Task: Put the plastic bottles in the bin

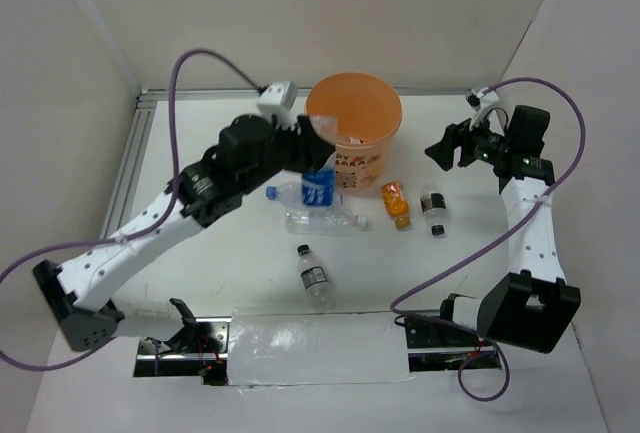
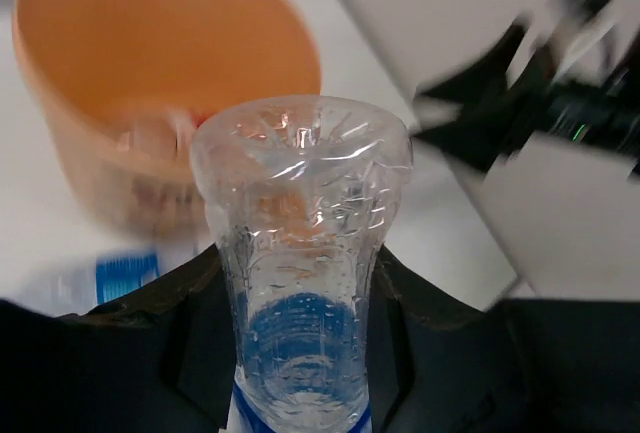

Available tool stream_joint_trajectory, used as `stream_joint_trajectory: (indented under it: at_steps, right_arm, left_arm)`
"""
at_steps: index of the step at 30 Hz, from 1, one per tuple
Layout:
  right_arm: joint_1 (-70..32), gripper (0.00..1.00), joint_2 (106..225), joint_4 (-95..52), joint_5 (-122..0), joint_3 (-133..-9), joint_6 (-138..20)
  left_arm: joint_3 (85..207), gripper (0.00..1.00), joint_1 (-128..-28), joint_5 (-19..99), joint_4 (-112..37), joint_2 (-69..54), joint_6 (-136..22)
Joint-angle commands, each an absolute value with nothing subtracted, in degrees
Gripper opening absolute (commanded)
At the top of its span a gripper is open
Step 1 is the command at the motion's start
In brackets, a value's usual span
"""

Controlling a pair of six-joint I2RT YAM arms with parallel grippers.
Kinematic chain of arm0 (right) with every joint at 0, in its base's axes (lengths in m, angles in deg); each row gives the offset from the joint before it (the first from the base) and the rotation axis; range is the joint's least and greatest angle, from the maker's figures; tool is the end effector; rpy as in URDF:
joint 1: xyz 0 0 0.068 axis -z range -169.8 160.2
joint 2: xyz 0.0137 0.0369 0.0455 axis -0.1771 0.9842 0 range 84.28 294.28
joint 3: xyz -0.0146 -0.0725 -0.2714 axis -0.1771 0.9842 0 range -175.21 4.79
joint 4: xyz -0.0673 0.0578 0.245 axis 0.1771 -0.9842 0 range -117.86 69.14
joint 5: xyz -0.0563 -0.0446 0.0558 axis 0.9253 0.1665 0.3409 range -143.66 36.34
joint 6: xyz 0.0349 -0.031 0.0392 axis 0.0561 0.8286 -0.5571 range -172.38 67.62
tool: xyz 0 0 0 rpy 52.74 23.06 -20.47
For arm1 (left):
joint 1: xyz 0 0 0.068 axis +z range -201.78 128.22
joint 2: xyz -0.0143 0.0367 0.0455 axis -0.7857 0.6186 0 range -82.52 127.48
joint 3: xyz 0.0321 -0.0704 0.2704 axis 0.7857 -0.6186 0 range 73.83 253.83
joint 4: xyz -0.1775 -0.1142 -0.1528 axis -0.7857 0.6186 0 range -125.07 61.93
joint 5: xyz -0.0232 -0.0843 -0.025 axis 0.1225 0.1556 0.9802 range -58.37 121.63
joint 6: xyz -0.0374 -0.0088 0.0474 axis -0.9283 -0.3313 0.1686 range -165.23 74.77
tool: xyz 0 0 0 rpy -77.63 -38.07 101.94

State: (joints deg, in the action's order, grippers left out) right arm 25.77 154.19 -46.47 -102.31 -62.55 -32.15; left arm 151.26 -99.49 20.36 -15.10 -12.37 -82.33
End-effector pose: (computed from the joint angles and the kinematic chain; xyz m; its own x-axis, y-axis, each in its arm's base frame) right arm 0.2641 -0.0381 0.3695 -0.2678 -0.1625 -0.9497 -0.5890 0.8077 0.0279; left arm 0.1936 -0.1994 0.4343 -0.4781 -0.3536 -0.8040 0.3871 0.7369 -0.5543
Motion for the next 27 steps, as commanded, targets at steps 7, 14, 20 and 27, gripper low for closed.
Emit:
stream_joint_trajectory:
  at_steps: [7,14,20,27]
  right_arm:
    - [28.4,0.83,156.0,-54.3,-97.3,-55.1,-27.9]
    - [28.9,0.88,154.8,-53.4,-94.4,-49.6,-27.9]
    - [28.9,0.96,156.9,-51.5,-92.0,-47.7,-29.5]
    - [28.0,0.99,164.4,-46.9,-87.0,-46.0,-31.5]
  left_arm:
    - [183.4,0.10,-94.4,8.8,-36.9,18.3,-66.8]
    - [192.1,0.25,-92.5,2.4,-42.7,31.5,-67.7]
    - [202.8,0.93,-91.9,3.5,-34.5,39.6,-66.1]
    - [185.8,1.00,-93.6,6.2,-38.2,22.1,-66.3]
